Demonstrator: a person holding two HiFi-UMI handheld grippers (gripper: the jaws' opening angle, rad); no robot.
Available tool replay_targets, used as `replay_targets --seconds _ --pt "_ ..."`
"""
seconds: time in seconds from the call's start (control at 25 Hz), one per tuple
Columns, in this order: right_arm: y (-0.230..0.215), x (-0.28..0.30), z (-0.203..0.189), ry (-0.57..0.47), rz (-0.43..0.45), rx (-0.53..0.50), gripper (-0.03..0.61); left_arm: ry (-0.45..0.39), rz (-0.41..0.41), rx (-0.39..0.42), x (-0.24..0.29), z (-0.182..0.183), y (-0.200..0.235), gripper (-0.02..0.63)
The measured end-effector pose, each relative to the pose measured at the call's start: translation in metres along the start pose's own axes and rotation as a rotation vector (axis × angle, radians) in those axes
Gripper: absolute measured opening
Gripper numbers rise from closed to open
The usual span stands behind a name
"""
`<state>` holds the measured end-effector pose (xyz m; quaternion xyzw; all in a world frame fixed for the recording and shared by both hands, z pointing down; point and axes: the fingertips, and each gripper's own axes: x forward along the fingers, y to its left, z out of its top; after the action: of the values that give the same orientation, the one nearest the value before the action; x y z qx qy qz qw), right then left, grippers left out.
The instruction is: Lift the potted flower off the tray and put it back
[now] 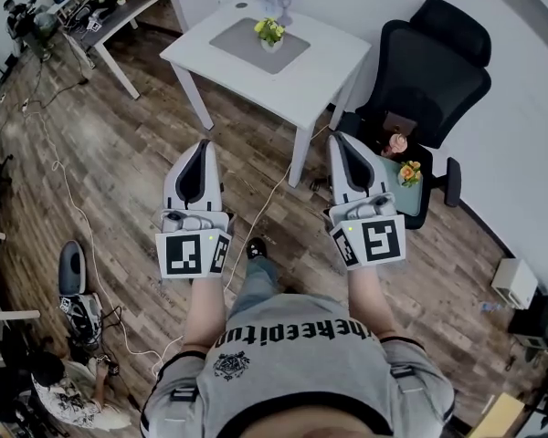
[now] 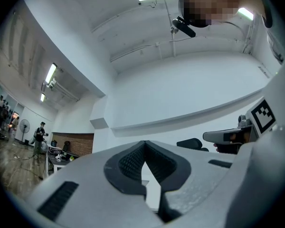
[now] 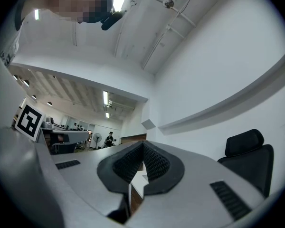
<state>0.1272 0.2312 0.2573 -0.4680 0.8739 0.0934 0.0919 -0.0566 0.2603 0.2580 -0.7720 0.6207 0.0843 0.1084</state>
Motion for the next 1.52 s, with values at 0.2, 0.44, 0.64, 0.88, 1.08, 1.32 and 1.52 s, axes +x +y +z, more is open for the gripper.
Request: replay_targets --seconds 0.2,0.44,0.64,0.88,1.08,1.32,1.52 --pt "-0.007 0.063 -0.009 -0.007 -0.019 -0.003 0.002 0.002 -0.027 0.006 0.051 -0.010 0.039 0.003" --pt "-0.012 0.135 -0.019 -0.014 -0.048 -0.012 0.002 -0.006 -0.055 0.006 0.108 -0.021 0.089 0.003" --pt "-0.014 0.183 -0.030 -0.016 -0.078 -0.027 0.002 -0.013 -0.084 -0.003 0.148 -0.034 0.125 0.003" --pt "-0.015 0.222 -0.046 -0.009 -0.110 -0.038 0.003 -0.013 -0.123 -0.008 0.185 -0.052 0.154 0.003" --pt "-0.021 0.240 -0.066 0.026 -0.137 -0.036 0.002 0.009 -0.149 -0.031 0.208 -0.073 0.165 0.003" --pt "-0.044 0.262 -0.085 0.044 -0.158 -0.035 0.003 0.026 -0.163 -0.046 0.240 -0.097 0.167 0.003" --pt "-0.067 0.296 -0.095 0.029 -0.147 -0.036 0.002 0.019 -0.150 -0.036 0.275 -0.107 0.177 0.003"
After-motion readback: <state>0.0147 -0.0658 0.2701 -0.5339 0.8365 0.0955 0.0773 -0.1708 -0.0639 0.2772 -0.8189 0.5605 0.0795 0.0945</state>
